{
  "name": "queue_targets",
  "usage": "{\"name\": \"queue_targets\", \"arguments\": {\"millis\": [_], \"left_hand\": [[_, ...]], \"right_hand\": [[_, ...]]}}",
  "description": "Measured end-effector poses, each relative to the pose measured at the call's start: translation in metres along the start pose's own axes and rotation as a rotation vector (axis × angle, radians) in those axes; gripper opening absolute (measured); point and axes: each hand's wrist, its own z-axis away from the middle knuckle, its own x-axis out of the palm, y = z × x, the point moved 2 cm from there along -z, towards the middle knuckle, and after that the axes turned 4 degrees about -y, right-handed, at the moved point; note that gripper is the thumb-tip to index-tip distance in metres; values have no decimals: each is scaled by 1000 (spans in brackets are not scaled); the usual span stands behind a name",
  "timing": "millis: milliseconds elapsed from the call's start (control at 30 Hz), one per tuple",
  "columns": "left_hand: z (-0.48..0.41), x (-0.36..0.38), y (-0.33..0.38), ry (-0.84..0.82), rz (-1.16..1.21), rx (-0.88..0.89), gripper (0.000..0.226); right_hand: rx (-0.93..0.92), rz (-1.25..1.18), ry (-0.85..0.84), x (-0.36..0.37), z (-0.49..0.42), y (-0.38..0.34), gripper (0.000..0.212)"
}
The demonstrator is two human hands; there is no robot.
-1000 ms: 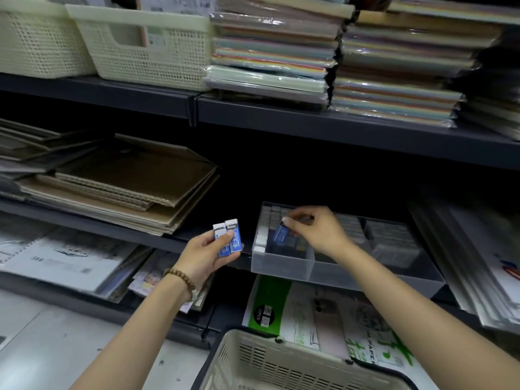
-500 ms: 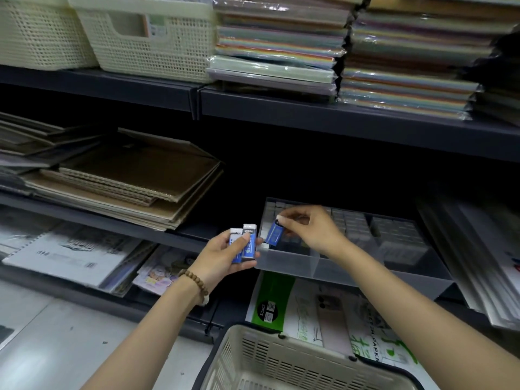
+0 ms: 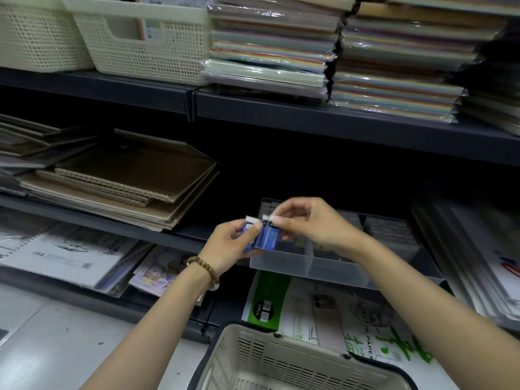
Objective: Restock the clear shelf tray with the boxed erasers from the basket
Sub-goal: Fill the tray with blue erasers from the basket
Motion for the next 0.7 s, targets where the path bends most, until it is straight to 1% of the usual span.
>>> {"name": "queue_targets", "arguments": {"millis": [67,133,200,267,333,400,467,533,567,633,700], "left_hand": [[1,5,0,-44,-1,8,19],[4,4,1,-77,-28,16,16],[6,2,0,-120,-46,3,19],[6,2,0,-150,-59,-18,21],[7,3,-1,-116,-3,-44,18],[6,2,0,-39,119,-77,19],[6,3,0,1,212,-118,24],[9,11,3,-42,291,-168,33],[10,15,3,-87,300,-173,38],[12,17,3,-165,201,-128,47],[13,13,3,-196,156,-103,57]], "right_hand": [[5,-35,43,4,1,-3,14],[31,-57,58,6,2,-3,19],[88,-24,21,7,4,-2,29],[119,18,-33,8,5,-3,32],[120,1,-43,5,4,-6,29],[113,-22,-38,-1,5,-7,28],[116,-36,-89,-2,7,-9,24],[122,-90,-144,3,10,-9,21],[117,-95,-143,5,10,-8,23],[99,-66,-99,8,9,-7,26],[108,-29,-49,6,9,-6,30]]}}
